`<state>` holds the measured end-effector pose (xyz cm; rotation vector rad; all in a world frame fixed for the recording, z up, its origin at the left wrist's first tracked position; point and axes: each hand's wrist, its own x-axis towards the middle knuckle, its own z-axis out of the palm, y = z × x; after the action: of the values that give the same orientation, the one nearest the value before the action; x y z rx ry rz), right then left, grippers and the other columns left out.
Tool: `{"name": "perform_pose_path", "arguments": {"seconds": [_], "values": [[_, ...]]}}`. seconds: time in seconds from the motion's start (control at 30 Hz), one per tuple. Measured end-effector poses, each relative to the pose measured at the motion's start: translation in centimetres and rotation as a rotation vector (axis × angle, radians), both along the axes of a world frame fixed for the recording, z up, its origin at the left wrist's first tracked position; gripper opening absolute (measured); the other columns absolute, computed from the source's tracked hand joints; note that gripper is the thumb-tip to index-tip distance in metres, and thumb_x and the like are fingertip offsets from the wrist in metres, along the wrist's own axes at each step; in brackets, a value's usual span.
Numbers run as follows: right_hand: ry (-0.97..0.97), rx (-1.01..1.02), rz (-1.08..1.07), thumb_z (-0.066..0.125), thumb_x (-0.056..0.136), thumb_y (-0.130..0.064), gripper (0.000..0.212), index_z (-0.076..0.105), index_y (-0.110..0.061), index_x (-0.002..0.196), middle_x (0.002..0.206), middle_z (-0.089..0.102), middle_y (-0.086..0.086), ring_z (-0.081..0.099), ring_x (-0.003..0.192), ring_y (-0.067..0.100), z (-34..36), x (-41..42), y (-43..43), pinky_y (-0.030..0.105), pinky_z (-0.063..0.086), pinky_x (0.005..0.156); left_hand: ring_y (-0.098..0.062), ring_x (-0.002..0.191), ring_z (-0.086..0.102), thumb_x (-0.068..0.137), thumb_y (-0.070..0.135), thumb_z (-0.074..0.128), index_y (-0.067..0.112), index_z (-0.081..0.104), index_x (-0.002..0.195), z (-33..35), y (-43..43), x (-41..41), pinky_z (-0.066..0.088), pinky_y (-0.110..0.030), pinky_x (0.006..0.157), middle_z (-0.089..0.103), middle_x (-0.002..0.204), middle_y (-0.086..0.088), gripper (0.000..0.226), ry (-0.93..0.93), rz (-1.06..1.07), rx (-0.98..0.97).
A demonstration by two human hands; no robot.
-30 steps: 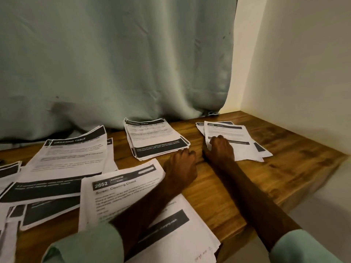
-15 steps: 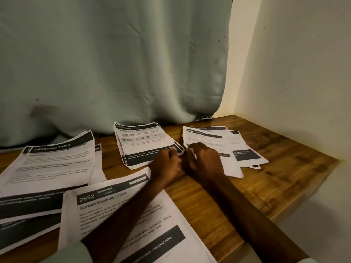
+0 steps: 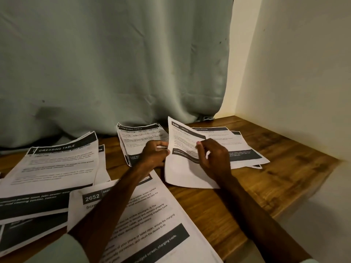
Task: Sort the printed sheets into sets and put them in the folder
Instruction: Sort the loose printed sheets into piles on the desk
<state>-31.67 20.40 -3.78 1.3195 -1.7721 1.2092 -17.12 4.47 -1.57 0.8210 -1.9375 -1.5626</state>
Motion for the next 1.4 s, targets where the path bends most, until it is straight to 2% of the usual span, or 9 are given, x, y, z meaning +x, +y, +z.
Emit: {"name": "perform_pose_path", "arguments": {"seconds": [0.13, 0.23, 0.33, 0.53, 0.73, 0.87, 0.97, 1.27, 1.4], "values": [[-0.363, 0.031, -0.425, 0.071, 0.093, -0.029, 0.028, 0.062, -0.020, 0.117, 0.124, 0.065, 0.003, 0.062, 0.109, 0.019, -1.0, -3.6, 0.5, 0.032, 0.052, 0.091, -0.025, 0.094, 0.072, 0.097, 0.013, 0.064, 0.017, 0.072, 0.103, 1.1, -1.6, 1.0, 0.060, -0.046, 0.089, 0.075, 0.107, -0.005, 0.012, 0.079, 0.157, -0.201], [-0.545, 0.217, -0.580, 0.073, 0.091, -0.034, 0.057, 0.051, -0.013, 0.138, 0.152, 0.044, 0.013, 0.040, 0.140, 0.032, -1.1, -6.9, 1.1, 0.051, 0.036, 0.117, -0.028, 0.099, 0.069, 0.099, 0.016, 0.061, 0.013, 0.071, 0.104, 1.5, -2.4, 1.4, 0.057, -0.045, 0.093, 0.073, 0.107, -0.006, 0.011, 0.163, 0.232, -0.223], [-0.713, 0.469, -0.647, 0.070, 0.087, -0.058, 0.089, 0.031, -0.012, 0.153, 0.166, 0.016, 0.016, 0.011, 0.154, 0.038, -1.6, -8.4, 1.8, 0.060, 0.011, 0.124, -0.030, 0.101, 0.069, 0.100, 0.024, 0.063, 0.013, 0.067, 0.106, 1.1, -2.4, 1.1, 0.056, -0.046, 0.095, 0.072, 0.107, -0.007, 0.013, 0.195, 0.200, -0.206], [-0.628, 0.732, -0.677, 0.035, 0.091, -0.081, 0.090, 0.034, -0.014, 0.152, 0.164, 0.025, 0.019, 0.016, 0.153, 0.041, -3.0, -7.0, 1.6, 0.065, 0.007, 0.120, -0.030, 0.101, 0.070, 0.101, 0.027, 0.061, 0.019, 0.062, 0.105, 0.7, -2.5, 1.1, 0.056, -0.049, 0.095, 0.071, 0.109, -0.007, 0.009, 0.231, 0.143, -0.222], [-0.550, 0.673, -0.733, 0.056, 0.097, -0.054, 0.045, 0.061, -0.017, 0.123, 0.139, 0.056, 0.010, 0.042, 0.138, 0.034, -1.2, -5.7, 1.8, 0.056, 0.024, 0.120, -0.026, 0.097, 0.070, 0.103, 0.027, 0.058, 0.016, 0.061, 0.111, 0.3, -3.0, 1.2, 0.057, -0.043, 0.091, 0.071, 0.110, -0.006, 0.015, 0.194, 0.141, -0.261], [-0.627, 0.534, -0.774, 0.066, 0.089, -0.060, 0.069, 0.052, -0.013, 0.136, 0.152, 0.041, 0.015, 0.032, 0.144, 0.037, -1.2, -8.9, 2.7, 0.057, 0.027, 0.119, -0.023, 0.094, 0.069, 0.103, 0.027, 0.058, 0.016, 0.060, 0.111, 0.1, -3.3, 1.3, 0.056, -0.034, 0.081, 0.071, 0.111, -0.007, 0.014, 0.198, 0.127, -0.260], [-0.742, 0.533, -0.759, 0.066, 0.081, -0.072, 0.092, 0.040, -0.011, 0.145, 0.157, 0.035, 0.017, 0.029, 0.147, 0.039, -2.3, -10.1, 3.6, 0.056, 0.027, 0.119, -0.028, 0.097, 0.070, 0.102, 0.027, 0.059, 0.020, 0.061, 0.106, 0.0, -3.5, 1.3, 0.058, -0.044, 0.089, 0.071, 0.108, -0.006, 0.009, 0.216, 0.120, -0.242], [-0.705, 0.400, -0.785, 0.082, 0.072, -0.059, 0.086, 0.043, -0.016, 0.135, 0.142, 0.047, 0.016, 0.045, 0.131, 0.038, -2.7, -10.7, 3.3, 0.056, 0.043, 0.107, -0.031, 0.101, 0.069, 0.101, 0.028, 0.060, 0.025, 0.061, 0.102, -0.3, -3.7, 1.1, 0.056, -0.052, 0.095, 0.070, 0.108, -0.005, 0.003, 0.243, 0.105, -0.233], [-0.735, 0.348, -0.781, 0.076, 0.072, -0.063, 0.053, 0.056, -0.023, 0.101, 0.130, 0.055, 0.016, 0.053, 0.118, 0.037, -4.2, -12.2, 3.4, 0.056, 0.047, 0.100, -0.030, 0.101, 0.069, 0.101, 0.026, 0.059, 0.027, 0.061, 0.101, -0.3, -3.4, 1.1, 0.056, -0.049, 0.094, 0.070, 0.107, -0.003, 0.001, 0.267, 0.076, -0.241]]}}
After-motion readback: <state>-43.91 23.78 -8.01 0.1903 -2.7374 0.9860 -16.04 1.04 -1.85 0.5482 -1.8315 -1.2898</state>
